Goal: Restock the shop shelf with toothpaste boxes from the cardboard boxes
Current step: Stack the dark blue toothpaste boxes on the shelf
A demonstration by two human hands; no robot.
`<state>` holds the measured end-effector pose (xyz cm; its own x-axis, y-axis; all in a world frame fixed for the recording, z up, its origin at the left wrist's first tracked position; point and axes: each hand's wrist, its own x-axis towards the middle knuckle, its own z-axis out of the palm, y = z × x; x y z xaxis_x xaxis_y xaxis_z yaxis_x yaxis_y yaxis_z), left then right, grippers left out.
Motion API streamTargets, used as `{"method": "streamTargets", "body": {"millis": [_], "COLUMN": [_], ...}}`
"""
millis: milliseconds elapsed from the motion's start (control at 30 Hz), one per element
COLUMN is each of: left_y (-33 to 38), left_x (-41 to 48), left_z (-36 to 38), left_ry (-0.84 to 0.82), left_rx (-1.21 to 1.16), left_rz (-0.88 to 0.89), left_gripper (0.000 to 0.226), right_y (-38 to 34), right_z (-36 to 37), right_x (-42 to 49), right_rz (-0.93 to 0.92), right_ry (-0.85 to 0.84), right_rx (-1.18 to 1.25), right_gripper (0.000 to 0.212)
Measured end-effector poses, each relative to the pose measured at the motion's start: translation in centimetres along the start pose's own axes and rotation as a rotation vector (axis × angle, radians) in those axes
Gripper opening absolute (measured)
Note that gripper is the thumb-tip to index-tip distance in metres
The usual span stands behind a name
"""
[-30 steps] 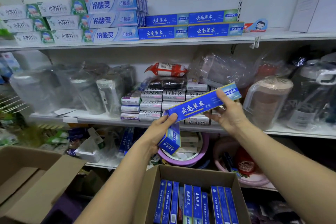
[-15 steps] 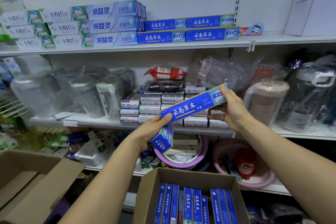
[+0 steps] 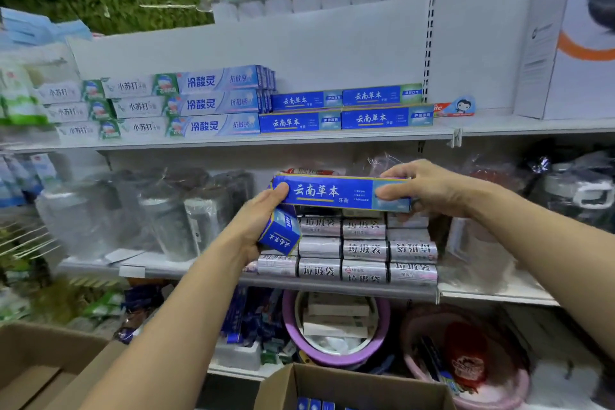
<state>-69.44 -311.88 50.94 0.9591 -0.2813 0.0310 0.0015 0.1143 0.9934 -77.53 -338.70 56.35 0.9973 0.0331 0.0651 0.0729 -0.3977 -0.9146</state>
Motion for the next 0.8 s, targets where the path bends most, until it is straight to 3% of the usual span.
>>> {"method": "streamTargets", "body": {"millis": [100,167,267,367,500,633,800], "left_y": [2.9,5.0,8.0,9.7,11.4,12.3,11.9], "left_x": [1.1,1.8,3.5,5.9,8.5,11.1,14.9], "left_z": [0.2,0.6,0.6,-0.1,-1.0,-2.3,-3.7], "left_ry": [0.052,0.131,0.231,0.252,0.361,0.349,0.299], "left_rx": [-0.038,-0.087,-0.135,-0.106,-0.201,-0.362,-0.366], "left_rz": [0.07,0.105,0.186,0.264,0.219,0.172,0.22], "left_gripper": [0.03,0.023,0.018,0.036,0.021,0.019,0.022], "right_y": [-2.2,-3.4,-5.0,-6.3,-8.1,-9.5,-9.8], "right_z": [-0.7,-1.3,-2.2,-2.5,-2.8,-3.2,-3.8], "right_x": [1.3,2.6,5.4,8.8,13.0,17.8,23.2], "right_rz": [-0.082,-0.158,-0.262,-0.298,-0.333,-0.321,-0.245], "right_ry": [0.007,0.066,0.234,0.359,0.493,0.557,0.582], "right_rx": [0.107,0.001,-0.115,-0.106,-0.108,-0.202,-0.317], "right_gripper": [0.017,0.009,0.019,0.036,0.027,0.033,0.034]}}
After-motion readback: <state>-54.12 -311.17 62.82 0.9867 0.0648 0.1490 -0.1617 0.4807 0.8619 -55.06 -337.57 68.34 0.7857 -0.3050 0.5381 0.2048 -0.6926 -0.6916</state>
